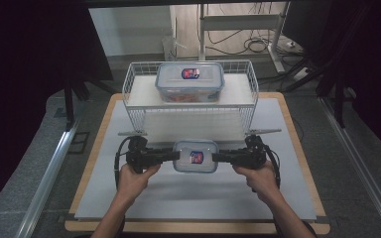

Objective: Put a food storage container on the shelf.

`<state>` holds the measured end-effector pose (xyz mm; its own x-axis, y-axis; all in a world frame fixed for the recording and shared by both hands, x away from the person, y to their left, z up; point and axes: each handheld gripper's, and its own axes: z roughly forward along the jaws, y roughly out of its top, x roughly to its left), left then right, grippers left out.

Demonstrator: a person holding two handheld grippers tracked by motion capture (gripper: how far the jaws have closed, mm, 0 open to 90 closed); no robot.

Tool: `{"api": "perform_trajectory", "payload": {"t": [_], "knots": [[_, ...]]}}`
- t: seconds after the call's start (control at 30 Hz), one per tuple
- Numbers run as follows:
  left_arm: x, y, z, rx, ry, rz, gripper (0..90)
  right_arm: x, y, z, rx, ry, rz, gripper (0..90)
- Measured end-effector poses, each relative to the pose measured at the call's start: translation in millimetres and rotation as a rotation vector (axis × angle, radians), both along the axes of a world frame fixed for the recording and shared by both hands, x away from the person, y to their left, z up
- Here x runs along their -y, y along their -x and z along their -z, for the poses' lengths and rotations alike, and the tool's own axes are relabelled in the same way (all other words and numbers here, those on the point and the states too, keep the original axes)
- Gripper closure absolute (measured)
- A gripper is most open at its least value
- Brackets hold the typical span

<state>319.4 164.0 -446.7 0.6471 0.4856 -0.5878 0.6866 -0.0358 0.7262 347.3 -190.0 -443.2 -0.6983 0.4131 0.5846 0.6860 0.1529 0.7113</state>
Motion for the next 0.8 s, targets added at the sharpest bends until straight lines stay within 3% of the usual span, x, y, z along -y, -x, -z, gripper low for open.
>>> {"api": "perform_trajectory", "payload": {"t": [0.8], "knots": [[-17.1,-27.0,-83.1,0.084,0.016,-0.034,57.4,-18.4,-35.9,-89.9,0.093,-0.009,0.0,58.4]]}}
